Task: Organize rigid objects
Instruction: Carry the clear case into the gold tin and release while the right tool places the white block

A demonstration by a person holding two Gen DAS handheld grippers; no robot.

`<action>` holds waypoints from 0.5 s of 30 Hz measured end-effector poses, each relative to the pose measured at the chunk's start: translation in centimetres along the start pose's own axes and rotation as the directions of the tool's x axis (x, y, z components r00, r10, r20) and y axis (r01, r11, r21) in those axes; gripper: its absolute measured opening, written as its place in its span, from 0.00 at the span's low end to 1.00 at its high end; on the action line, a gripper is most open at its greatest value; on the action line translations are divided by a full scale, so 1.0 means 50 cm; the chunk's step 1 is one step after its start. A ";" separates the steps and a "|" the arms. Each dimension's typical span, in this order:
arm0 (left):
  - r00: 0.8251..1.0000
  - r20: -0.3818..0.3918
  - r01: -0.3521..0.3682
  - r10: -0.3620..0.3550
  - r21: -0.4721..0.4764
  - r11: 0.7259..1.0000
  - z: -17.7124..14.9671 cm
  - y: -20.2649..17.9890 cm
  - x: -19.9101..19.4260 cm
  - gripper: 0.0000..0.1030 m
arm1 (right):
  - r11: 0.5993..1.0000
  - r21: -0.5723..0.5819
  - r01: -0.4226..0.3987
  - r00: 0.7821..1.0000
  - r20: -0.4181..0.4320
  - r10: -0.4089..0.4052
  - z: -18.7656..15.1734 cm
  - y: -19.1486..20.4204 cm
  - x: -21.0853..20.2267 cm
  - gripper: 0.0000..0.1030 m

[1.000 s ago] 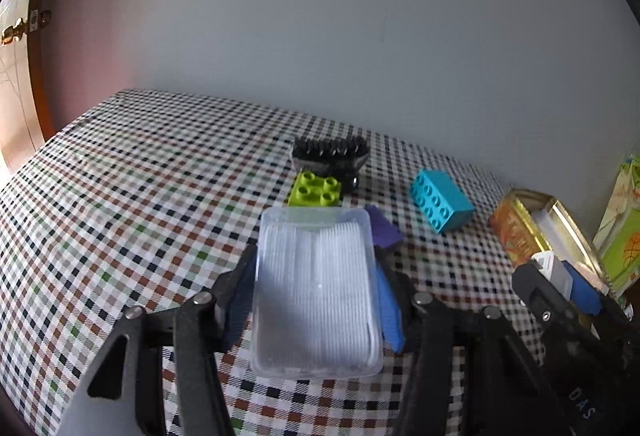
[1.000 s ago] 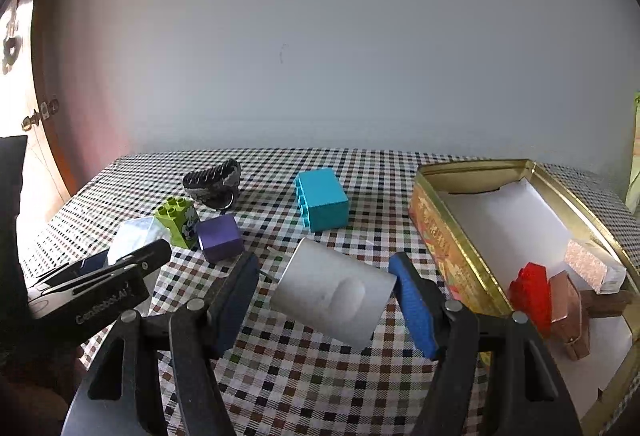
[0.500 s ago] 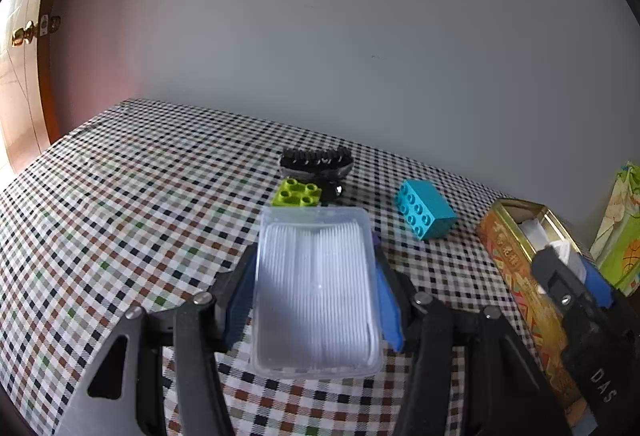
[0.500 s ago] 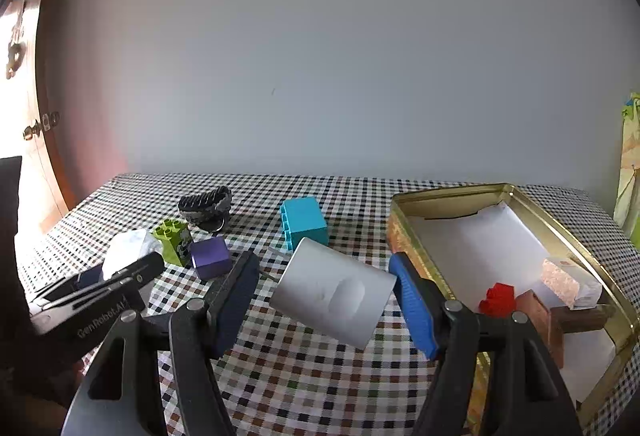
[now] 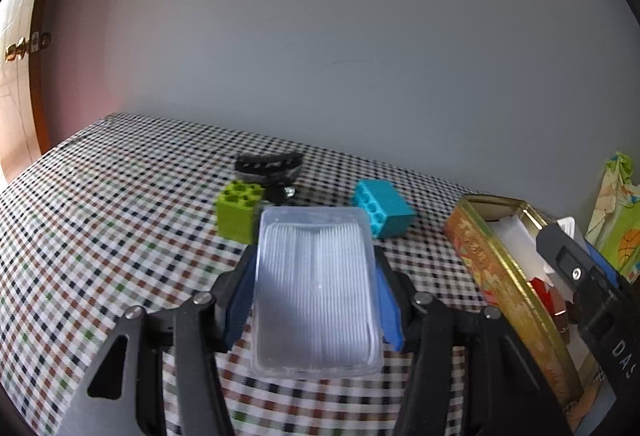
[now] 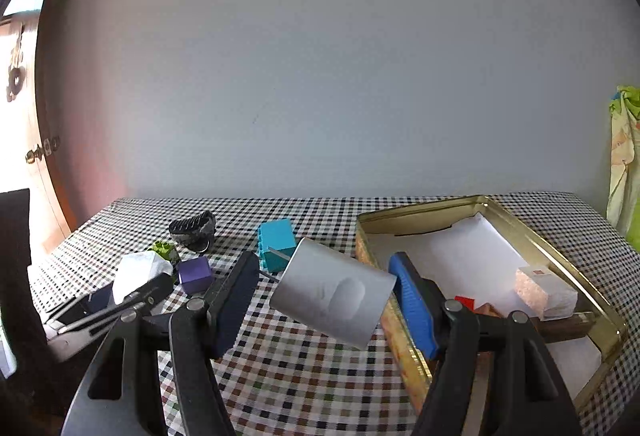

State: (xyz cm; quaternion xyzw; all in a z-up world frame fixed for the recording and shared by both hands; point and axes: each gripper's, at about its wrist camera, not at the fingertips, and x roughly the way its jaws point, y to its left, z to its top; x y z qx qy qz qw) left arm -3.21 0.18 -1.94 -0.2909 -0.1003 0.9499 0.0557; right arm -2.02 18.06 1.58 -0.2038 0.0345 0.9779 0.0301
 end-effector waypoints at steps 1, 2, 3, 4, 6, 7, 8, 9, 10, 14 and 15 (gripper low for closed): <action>1.000 0.003 0.007 -0.007 0.009 1.000 -0.002 -0.010 -0.001 0.52 | 1.000 0.001 0.003 1.000 0.004 -0.003 0.001 -0.002 -0.002 0.68; 1.000 0.004 0.010 -0.010 0.016 1.000 -0.004 -0.017 -0.001 0.52 | 1.000 0.000 0.006 1.000 0.008 -0.006 0.002 -0.008 -0.004 0.68; 1.000 0.006 0.014 -0.014 0.027 1.000 -0.006 -0.027 -0.002 0.52 | 1.000 0.004 0.008 1.000 0.010 -0.008 0.003 -0.015 -0.005 0.68; 1.000 0.009 0.017 -0.018 0.035 0.999 -0.008 -0.036 -0.003 0.52 | 1.000 0.008 0.008 1.000 0.010 -0.008 0.003 -0.023 -0.005 0.68; 0.999 0.020 0.028 -0.029 0.049 0.998 -0.011 -0.052 -0.008 0.52 | 1.000 0.022 0.010 1.000 0.015 -0.010 0.004 -0.038 -0.009 0.68; 0.999 0.028 0.034 -0.036 0.057 0.998 -0.012 -0.061 -0.011 0.52 | 1.000 0.027 0.011 1.000 0.019 -0.012 0.005 -0.045 -0.013 0.68; 0.999 0.035 0.039 -0.041 0.064 0.997 -0.013 -0.069 -0.014 0.52 | 0.999 0.030 0.013 1.000 0.024 -0.014 0.006 -0.054 -0.016 0.68; 0.998 0.039 0.041 -0.044 0.068 0.997 -0.011 -0.073 -0.016 0.52 | 0.999 0.031 0.018 0.999 0.028 -0.019 0.006 -0.061 -0.018 0.68; 0.998 0.043 0.045 -0.049 0.074 0.996 -0.011 -0.081 -0.018 0.52 | 0.999 0.031 0.020 0.999 0.029 -0.021 0.006 -0.067 -0.020 0.68; 0.996 0.051 0.066 -0.072 0.106 0.992 -0.010 -0.119 -0.020 0.52 | 0.999 0.046 0.029 0.999 0.030 -0.030 0.006 -0.093 -0.023 0.68; 0.995 0.055 0.072 -0.078 0.111 0.991 -0.010 -0.129 -0.021 0.52 | 0.998 0.053 0.030 0.999 0.032 -0.032 0.006 -0.102 -0.025 0.68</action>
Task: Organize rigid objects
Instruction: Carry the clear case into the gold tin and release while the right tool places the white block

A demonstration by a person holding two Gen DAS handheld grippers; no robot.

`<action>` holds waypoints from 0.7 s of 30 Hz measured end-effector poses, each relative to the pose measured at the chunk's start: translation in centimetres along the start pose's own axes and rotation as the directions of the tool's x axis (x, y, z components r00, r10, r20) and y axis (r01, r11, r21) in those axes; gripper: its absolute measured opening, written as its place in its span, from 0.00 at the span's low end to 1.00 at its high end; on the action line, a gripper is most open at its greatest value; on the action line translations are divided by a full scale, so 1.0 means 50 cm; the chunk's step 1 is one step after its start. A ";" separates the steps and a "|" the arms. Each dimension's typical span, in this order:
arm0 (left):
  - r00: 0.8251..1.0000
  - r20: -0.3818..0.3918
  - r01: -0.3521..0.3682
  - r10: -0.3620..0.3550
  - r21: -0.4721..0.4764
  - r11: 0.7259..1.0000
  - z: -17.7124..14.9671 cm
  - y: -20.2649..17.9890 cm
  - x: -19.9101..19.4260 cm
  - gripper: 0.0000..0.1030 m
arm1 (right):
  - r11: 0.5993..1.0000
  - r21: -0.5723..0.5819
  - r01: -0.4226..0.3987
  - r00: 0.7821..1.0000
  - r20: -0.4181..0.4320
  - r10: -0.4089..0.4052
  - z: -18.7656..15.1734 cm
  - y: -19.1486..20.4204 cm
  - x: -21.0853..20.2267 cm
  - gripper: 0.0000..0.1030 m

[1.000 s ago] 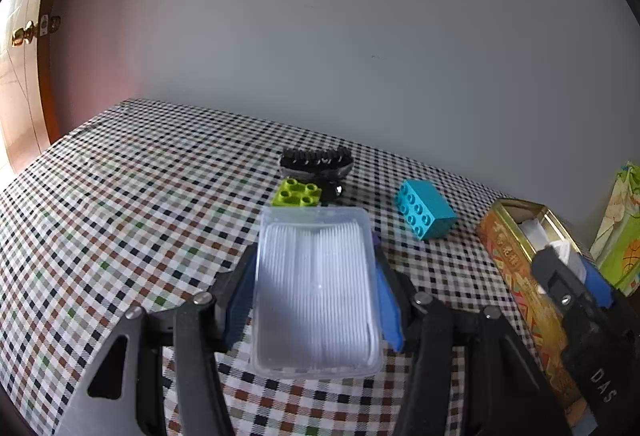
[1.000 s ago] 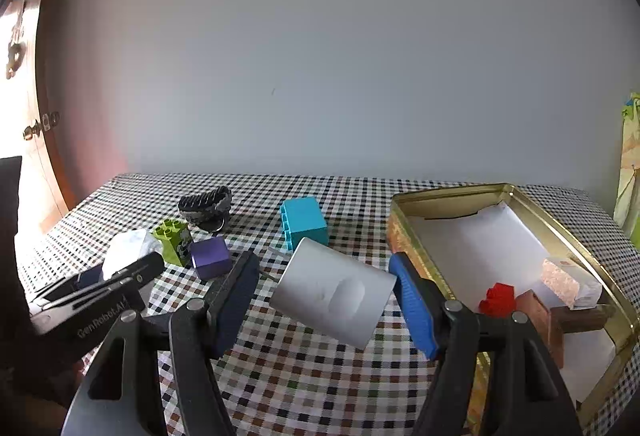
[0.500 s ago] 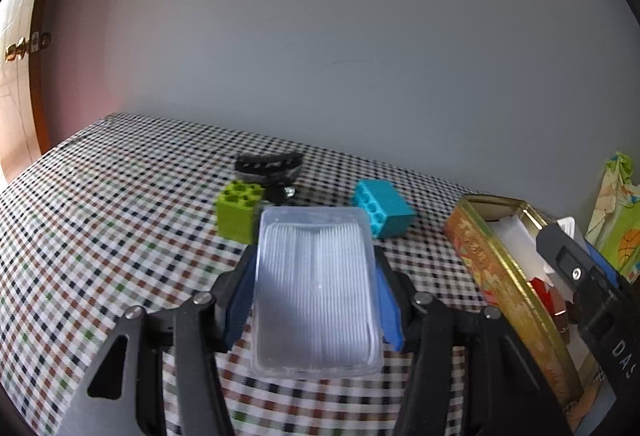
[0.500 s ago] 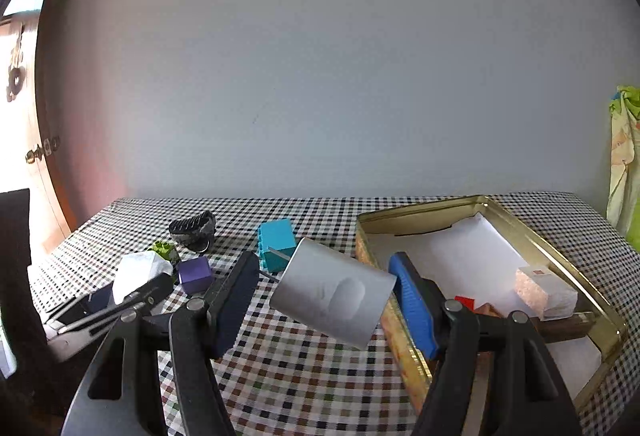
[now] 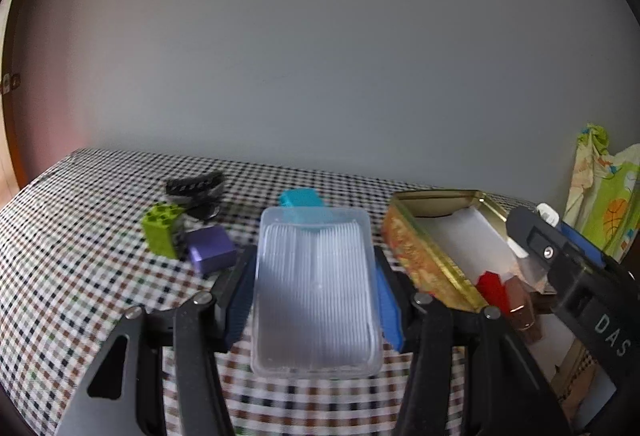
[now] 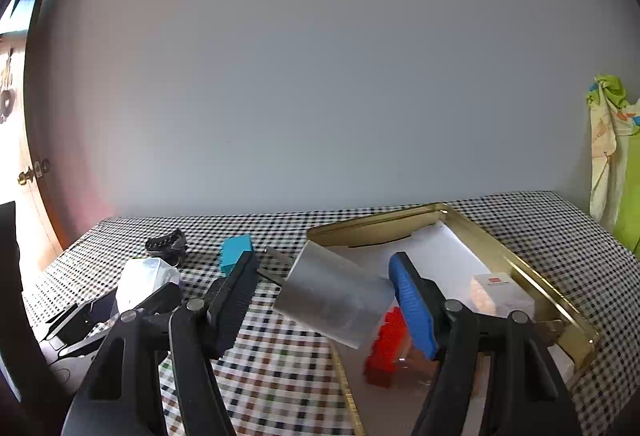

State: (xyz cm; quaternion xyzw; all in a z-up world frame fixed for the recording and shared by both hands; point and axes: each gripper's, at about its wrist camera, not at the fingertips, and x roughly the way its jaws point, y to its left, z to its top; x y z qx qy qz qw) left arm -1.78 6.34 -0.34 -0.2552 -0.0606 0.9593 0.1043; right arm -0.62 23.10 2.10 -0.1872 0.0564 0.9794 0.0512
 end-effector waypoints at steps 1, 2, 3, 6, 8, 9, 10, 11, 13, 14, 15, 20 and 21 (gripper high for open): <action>1.000 0.004 0.005 -0.005 0.005 1.000 0.003 -0.009 0.001 0.52 | 1.000 0.006 0.002 1.000 0.003 -0.002 0.001 -0.008 -0.002 0.68; 1.000 0.006 0.009 -0.009 0.010 1.000 0.002 -0.019 -0.001 0.52 | 1.000 0.011 0.006 1.000 0.008 -0.006 0.003 -0.017 -0.005 0.68; 1.000 0.012 0.014 -0.014 0.019 1.000 0.005 -0.030 -0.001 0.52 | 1.000 0.015 0.009 1.000 0.011 -0.010 0.004 -0.026 -0.007 0.68; 0.999 0.027 0.027 -0.029 0.042 0.999 0.008 -0.069 -0.003 0.52 | 0.999 0.044 0.023 1.000 0.007 -0.023 0.007 -0.062 -0.007 0.68; 0.999 0.031 0.042 -0.044 0.053 0.998 0.011 -0.087 -0.002 0.52 | 0.997 0.066 0.029 1.000 0.001 -0.029 0.010 -0.080 -0.002 0.68; 0.998 0.032 0.048 -0.050 0.059 0.997 0.011 -0.102 -0.004 0.52 | 0.996 0.075 0.038 0.999 0.001 -0.038 0.012 -0.091 0.000 0.68; 0.998 0.033 0.054 -0.057 0.065 0.996 0.012 -0.113 -0.003 0.52 | 0.996 0.081 0.044 0.999 0.002 -0.044 0.013 -0.098 0.000 0.68; 0.997 0.034 0.061 -0.064 0.073 0.995 0.011 -0.124 -0.003 0.52 | 0.995 0.089 0.053 0.999 0.003 -0.053 0.014 -0.111 0.000 0.68; 0.996 0.034 0.073 -0.076 0.094 0.993 0.010 -0.146 0.000 0.52 | 0.993 0.102 0.066 0.998 0.002 -0.067 0.014 -0.135 -0.002 0.68; 0.996 0.035 0.076 -0.080 0.102 0.992 0.010 -0.155 0.002 0.52 | 0.991 0.106 0.077 0.997 -0.001 -0.077 0.014 -0.147 -0.001 0.68; 0.996 0.034 0.084 -0.088 0.112 0.990 0.009 -0.166 0.006 0.52 | 0.990 0.109 0.088 0.996 -0.006 -0.088 0.014 -0.160 0.001 0.68; 0.992 0.024 0.118 -0.122 0.137 0.983 0.009 -0.199 0.031 0.52 | 0.984 0.113 0.136 0.991 -0.033 -0.133 0.017 -0.214 0.017 0.68; 0.991 0.022 0.125 -0.129 0.143 0.982 0.008 -0.208 0.036 0.52 | 0.983 0.111 0.147 0.989 -0.041 -0.143 0.017 -0.226 0.021 0.68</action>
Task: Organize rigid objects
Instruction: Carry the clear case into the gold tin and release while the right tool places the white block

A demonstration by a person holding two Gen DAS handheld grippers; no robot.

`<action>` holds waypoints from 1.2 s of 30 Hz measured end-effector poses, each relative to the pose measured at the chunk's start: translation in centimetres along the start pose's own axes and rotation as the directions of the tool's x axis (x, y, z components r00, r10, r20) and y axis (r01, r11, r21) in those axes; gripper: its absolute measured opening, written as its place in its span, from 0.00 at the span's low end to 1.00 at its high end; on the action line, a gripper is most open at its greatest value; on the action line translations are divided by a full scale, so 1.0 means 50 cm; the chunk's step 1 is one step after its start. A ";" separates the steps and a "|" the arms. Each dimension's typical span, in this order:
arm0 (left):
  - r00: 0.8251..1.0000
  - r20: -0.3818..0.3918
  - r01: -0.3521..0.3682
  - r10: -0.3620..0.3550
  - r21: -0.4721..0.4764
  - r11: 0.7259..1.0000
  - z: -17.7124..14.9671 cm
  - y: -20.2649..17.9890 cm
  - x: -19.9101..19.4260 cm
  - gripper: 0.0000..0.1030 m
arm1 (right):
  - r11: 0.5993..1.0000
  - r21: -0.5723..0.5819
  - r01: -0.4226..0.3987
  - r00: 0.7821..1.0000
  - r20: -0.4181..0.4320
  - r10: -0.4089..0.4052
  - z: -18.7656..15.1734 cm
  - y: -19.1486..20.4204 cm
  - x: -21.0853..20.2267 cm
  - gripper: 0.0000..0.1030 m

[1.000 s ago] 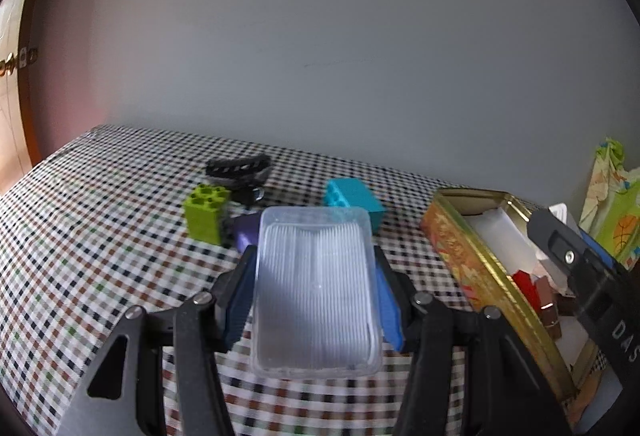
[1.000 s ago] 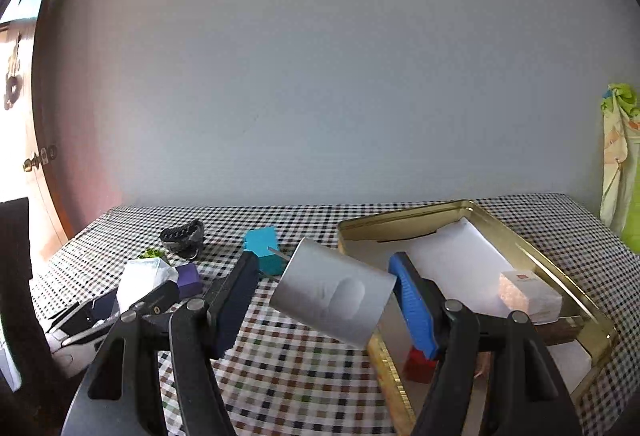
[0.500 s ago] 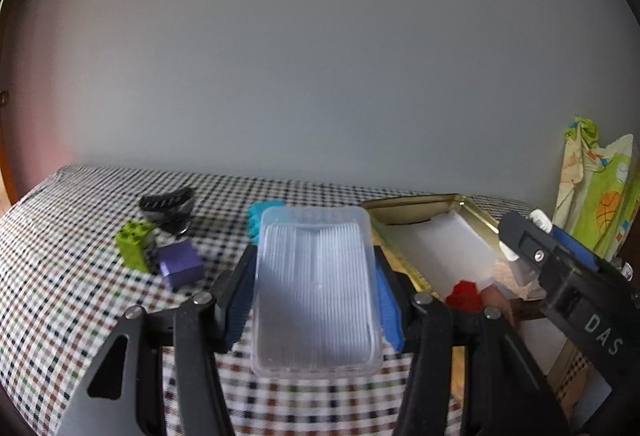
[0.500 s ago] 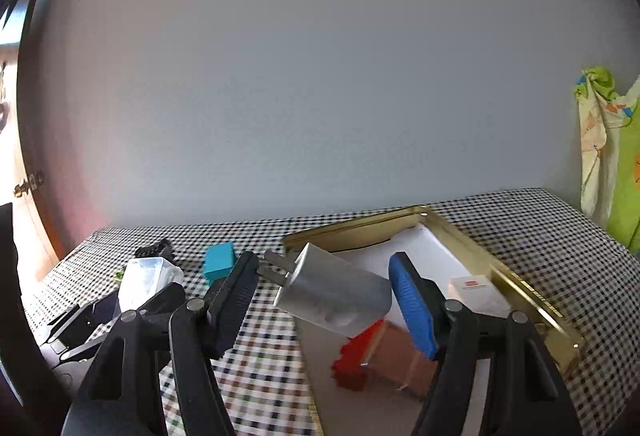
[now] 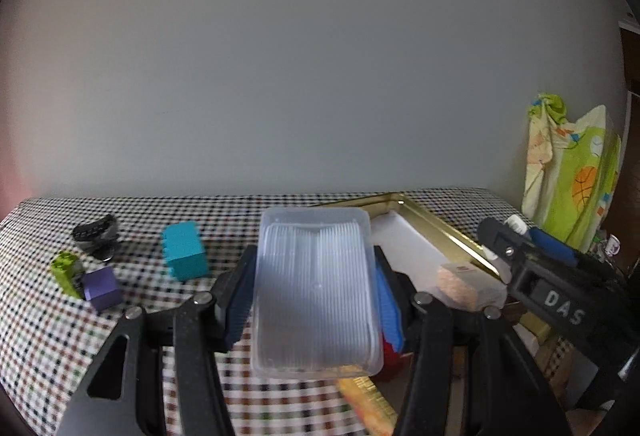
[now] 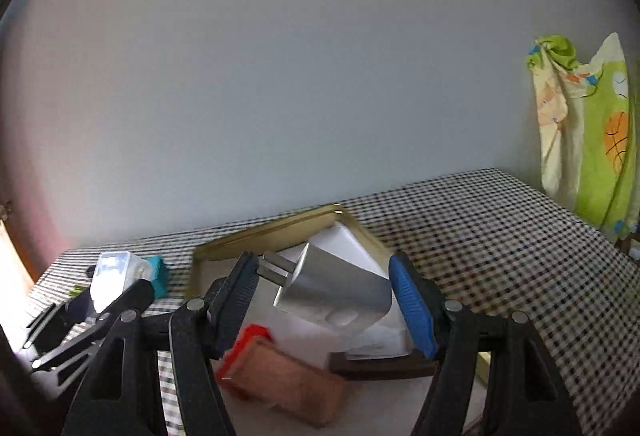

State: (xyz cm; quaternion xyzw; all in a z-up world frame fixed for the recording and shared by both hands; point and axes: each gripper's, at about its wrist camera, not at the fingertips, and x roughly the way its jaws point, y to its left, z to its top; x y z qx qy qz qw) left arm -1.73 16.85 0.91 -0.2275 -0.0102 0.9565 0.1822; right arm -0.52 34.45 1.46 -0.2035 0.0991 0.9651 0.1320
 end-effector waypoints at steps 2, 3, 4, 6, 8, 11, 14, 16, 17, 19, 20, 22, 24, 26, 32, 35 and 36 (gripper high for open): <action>1.000 -0.006 0.013 -0.013 0.008 1.000 0.000 -0.016 0.010 0.52 | 1.000 0.000 0.011 1.000 -0.016 -0.011 0.004 -0.017 0.012 0.68; 1.000 -0.012 0.020 -0.020 0.016 1.000 -0.001 -0.025 0.017 0.52 | 1.000 -0.003 0.018 1.000 -0.025 -0.018 0.008 -0.025 0.021 0.68; 1.000 -0.016 0.023 -0.022 0.024 0.999 -0.001 -0.033 0.023 0.52 | 1.000 -0.007 0.025 0.999 -0.031 -0.025 0.008 -0.033 0.028 0.68; 0.999 -0.028 0.028 -0.026 0.042 0.999 -0.001 -0.050 0.034 0.52 | 0.999 -0.018 0.038 0.998 -0.045 -0.038 0.008 -0.041 0.036 0.68; 0.999 -0.041 0.031 -0.028 0.052 0.998 -0.003 -0.061 0.045 0.52 | 0.999 -0.012 0.036 0.997 -0.063 -0.036 0.010 -0.052 0.044 0.68; 0.997 -0.063 0.037 -0.033 0.059 0.998 -0.007 -0.069 0.058 0.52 | 0.999 -0.005 0.037 0.996 -0.081 -0.037 0.008 -0.065 0.050 0.68; 0.996 -0.087 0.032 -0.027 0.060 0.998 -0.009 -0.075 0.073 0.52 | 0.999 -0.029 0.044 0.995 -0.091 -0.046 0.008 -0.055 0.052 0.68; 0.995 -0.097 0.032 -0.026 0.064 0.997 -0.012 -0.078 0.078 0.52 | 0.998 -0.041 0.048 0.993 -0.103 -0.052 0.007 -0.052 0.058 0.68; 0.995 -0.099 0.030 -0.023 0.069 0.997 -0.013 -0.078 0.080 0.52 | 0.998 -0.041 0.047 0.992 -0.114 -0.052 0.006 -0.051 0.062 0.68; 0.995 -0.103 0.026 -0.018 0.076 0.997 -0.016 -0.077 0.082 0.52 | 0.998 -0.039 0.048 0.991 -0.125 -0.052 0.004 -0.051 0.065 0.68; 0.994 -0.105 0.023 -0.015 0.080 0.997 -0.016 -0.077 0.082 0.52 | 0.998 -0.040 0.049 0.991 -0.126 -0.054 0.004 -0.051 0.065 0.68; 0.994 -0.107 0.027 -0.017 0.095 0.995 -0.020 -0.079 0.083 0.52 | 0.998 -0.043 0.053 0.990 -0.131 -0.058 0.004 -0.048 0.065 0.68; 0.995 -0.099 0.018 -0.006 0.116 0.993 -0.022 -0.082 0.080 0.52 | 0.997 -0.046 0.055 0.988 -0.139 -0.061 0.002 -0.047 0.067 0.68; 0.995 -0.101 0.015 -0.002 0.128 0.992 -0.023 -0.085 0.081 0.52 | 0.998 -0.042 0.057 0.987 -0.149 -0.062 0.001 -0.046 0.070 0.68; 0.993 -0.114 0.023 -0.010 0.114 0.993 -0.023 -0.079 0.085 0.52 | 0.999 -0.020 0.043 0.983 -0.177 -0.046 -0.002 -0.051 0.077 0.68; 0.992 -0.126 0.004 0.008 0.097 0.995 -0.020 -0.072 0.089 0.67 | 1.000 0.008 0.030 0.980 -0.196 -0.028 -0.004 -0.056 0.083 0.68; 0.992 -0.124 -0.009 0.020 0.088 0.996 -0.018 -0.068 0.088 0.77 | 0.999 0.015 0.033 0.980 -0.196 -0.030 -0.004 -0.058 0.082 0.68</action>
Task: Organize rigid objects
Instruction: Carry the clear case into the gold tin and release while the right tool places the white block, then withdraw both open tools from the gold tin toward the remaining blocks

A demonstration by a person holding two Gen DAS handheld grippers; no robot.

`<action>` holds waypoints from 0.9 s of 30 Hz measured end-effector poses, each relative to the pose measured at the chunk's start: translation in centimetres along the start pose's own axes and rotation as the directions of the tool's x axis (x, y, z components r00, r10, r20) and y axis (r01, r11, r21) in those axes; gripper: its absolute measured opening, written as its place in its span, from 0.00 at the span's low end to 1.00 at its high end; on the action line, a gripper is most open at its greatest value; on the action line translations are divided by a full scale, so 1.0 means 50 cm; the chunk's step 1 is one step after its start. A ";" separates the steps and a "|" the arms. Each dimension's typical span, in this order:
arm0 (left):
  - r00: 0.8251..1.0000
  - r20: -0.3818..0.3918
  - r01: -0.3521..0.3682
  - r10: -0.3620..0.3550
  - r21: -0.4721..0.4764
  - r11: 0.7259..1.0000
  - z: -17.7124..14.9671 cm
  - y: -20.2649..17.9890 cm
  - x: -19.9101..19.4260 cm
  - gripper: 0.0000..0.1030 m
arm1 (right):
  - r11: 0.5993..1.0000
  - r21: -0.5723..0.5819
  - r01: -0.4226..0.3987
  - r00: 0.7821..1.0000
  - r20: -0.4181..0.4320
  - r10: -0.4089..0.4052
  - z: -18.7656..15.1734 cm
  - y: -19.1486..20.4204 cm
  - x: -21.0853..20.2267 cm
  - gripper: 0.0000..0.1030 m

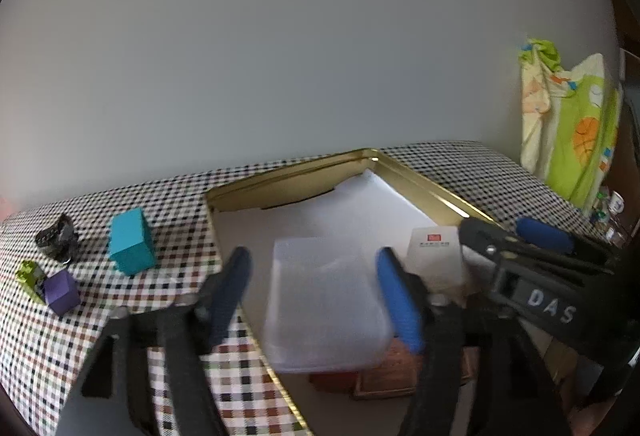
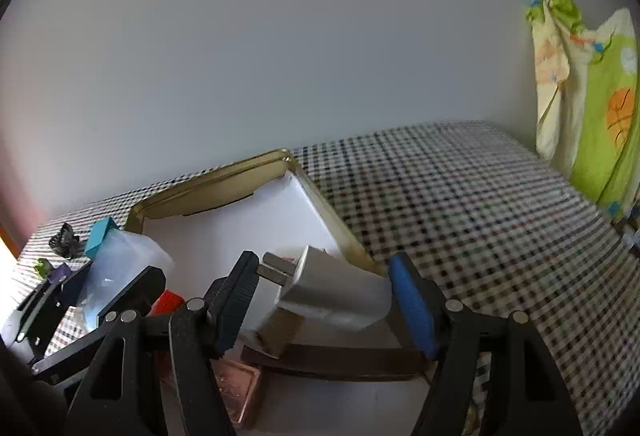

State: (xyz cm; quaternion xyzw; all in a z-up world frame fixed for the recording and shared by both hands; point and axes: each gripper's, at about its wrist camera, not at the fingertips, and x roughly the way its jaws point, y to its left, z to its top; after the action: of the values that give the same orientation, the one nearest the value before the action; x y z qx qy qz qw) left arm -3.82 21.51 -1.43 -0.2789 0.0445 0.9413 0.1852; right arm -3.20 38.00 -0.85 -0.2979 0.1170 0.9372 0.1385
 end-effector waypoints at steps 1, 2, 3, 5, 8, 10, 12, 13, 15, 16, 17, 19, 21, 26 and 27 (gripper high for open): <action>1.000 0.005 -0.008 0.008 -0.012 1.000 0.001 0.005 -0.003 0.83 | 1.000 0.017 -0.007 1.000 -0.004 0.007 0.000 -0.005 0.001 0.68; 1.000 0.017 -0.014 0.014 -0.025 1.000 0.003 0.011 -0.008 0.96 | 0.999 0.036 -0.015 1.000 -0.006 0.016 0.001 -0.010 0.001 0.69; 0.999 0.037 -0.016 0.018 -0.038 0.999 0.005 0.016 -0.015 1.00 | 0.998 0.051 -0.022 1.000 -0.007 0.022 0.000 -0.014 0.001 0.69; 0.997 0.074 -0.003 0.007 -0.053 0.999 0.009 0.024 -0.029 1.00 | 0.996 0.075 -0.042 0.999 -0.008 0.043 0.000 -0.020 0.000 0.73; 0.996 0.083 -0.012 0.016 -0.043 0.999 0.011 0.027 -0.034 1.00 | 0.997 0.067 -0.035 0.999 0.004 0.035 -0.001 -0.013 -0.005 0.74; 0.996 0.089 -0.025 0.028 -0.036 0.999 0.009 0.030 -0.036 1.00 | 0.998 0.063 -0.031 0.999 0.019 0.030 -0.002 -0.010 -0.006 0.74; 0.994 0.097 -0.036 0.039 -0.037 0.999 0.010 0.034 -0.041 1.00 | 0.997 0.073 -0.029 0.999 0.038 0.026 -0.002 -0.012 -0.011 0.74; 0.994 0.101 -0.040 0.043 -0.039 0.998 0.009 0.036 -0.044 1.00 | 0.996 0.082 -0.032 0.999 0.046 0.028 -0.001 -0.015 -0.014 0.74; 0.993 0.106 -0.048 0.053 -0.048 0.998 0.008 0.045 -0.049 1.00 | 0.994 0.106 -0.030 0.998 0.064 0.023 0.000 -0.023 -0.021 0.74; 0.993 0.106 -0.055 0.060 -0.053 0.997 0.008 0.049 -0.050 1.00 | 0.993 0.114 -0.027 0.997 0.073 0.019 0.001 -0.027 -0.023 0.74; 0.992 0.107 -0.063 0.068 -0.057 0.996 0.008 0.054 -0.050 1.00 | 0.992 0.127 -0.022 0.996 0.091 0.010 0.002 -0.033 -0.030 0.74; 0.989 0.111 -0.085 0.092 -0.071 0.994 0.007 0.068 -0.053 1.00 | 0.988 0.157 -0.007 0.990 0.142 -0.015 0.002 -0.045 -0.049 0.74; 0.989 0.110 -0.091 0.100 -0.089 0.992 0.005 0.085 -0.055 1.00 | 0.983 0.185 -0.013 0.981 0.194 -0.024 0.001 -0.053 -0.066 0.74; 0.982 0.128 -0.123 0.138 -0.117 0.985 -0.002 0.110 -0.063 1.00 | 0.978 0.209 -0.013 0.938 0.342 -0.061 -0.006 -0.051 -0.112 0.74; 0.978 0.137 -0.140 0.156 -0.118 0.983 -0.003 0.115 -0.065 1.00 | 0.980 0.201 -0.014 0.926 0.372 -0.063 -0.008 -0.044 -0.119 0.74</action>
State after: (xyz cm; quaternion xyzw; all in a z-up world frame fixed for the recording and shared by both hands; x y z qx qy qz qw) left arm -3.36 15.09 0.11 -0.2151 0.0006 0.9712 0.1020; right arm 2.41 38.81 2.05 -0.0988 0.1780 0.9585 0.1995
